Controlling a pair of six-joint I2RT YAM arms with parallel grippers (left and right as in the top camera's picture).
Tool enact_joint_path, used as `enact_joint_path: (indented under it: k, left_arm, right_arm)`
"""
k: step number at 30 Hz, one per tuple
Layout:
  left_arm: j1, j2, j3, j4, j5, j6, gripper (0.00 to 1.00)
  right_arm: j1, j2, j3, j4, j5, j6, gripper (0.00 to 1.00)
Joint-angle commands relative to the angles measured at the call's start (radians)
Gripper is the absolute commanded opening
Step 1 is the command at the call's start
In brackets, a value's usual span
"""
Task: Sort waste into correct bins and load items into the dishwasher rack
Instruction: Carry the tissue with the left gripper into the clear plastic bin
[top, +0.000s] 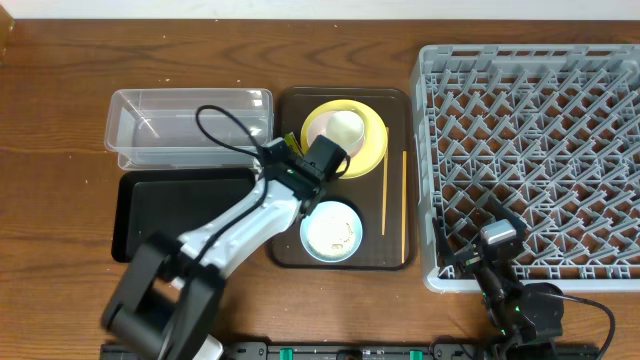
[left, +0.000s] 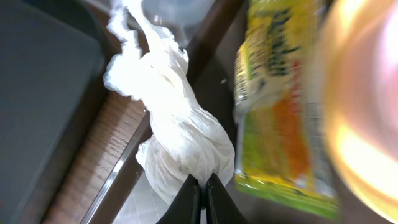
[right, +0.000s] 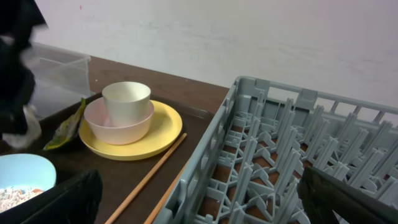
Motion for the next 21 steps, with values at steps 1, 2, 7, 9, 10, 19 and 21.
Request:
enact_joint_path:
  k: [1, 2, 7, 9, 10, 19, 21]
  left_arm:
    - [-0.002, -0.101, 0.002, -0.019, -0.010, -0.001, 0.06]
    - [-0.002, -0.131, 0.002, -0.027, -0.010, -0.001, 0.06]
    - [-0.002, -0.270, 0.002, -0.042, -0.014, -0.001, 0.06]
    - [-0.001, -0.324, 0.002, -0.041, -0.039, -0.001, 0.06]
    - [-0.001, -0.347, 0.002, -0.041, -0.059, -0.001, 0.06]
    - [0.019, -0.403, 0.002, -0.018, -0.354, -0.001, 0.06]
    - [0.050, -0.386, 0.002, 0.010, -0.362, -0.001, 0.06]
  right_arm:
    - [-0.001, -0.003, -0.002, -0.003, -0.002, 0.001, 0.99]
    - [-0.001, -0.003, -0.002, -0.003, -0.002, 0.001, 0.99]
    - [-0.001, -0.003, -0.002, -0.003, -0.001, 0.001, 0.99]
    - [-0.001, -0.003, -0.002, -0.003, -0.002, 0.001, 0.99]
    - [-0.001, -0.003, -0.002, -0.003, -0.002, 0.001, 0.99]
    - [-0.001, -0.003, -0.002, -0.003, -0.002, 0.001, 0.99]
    - [-0.001, -0.003, -0.002, -0.003, -0.002, 0.001, 0.99]
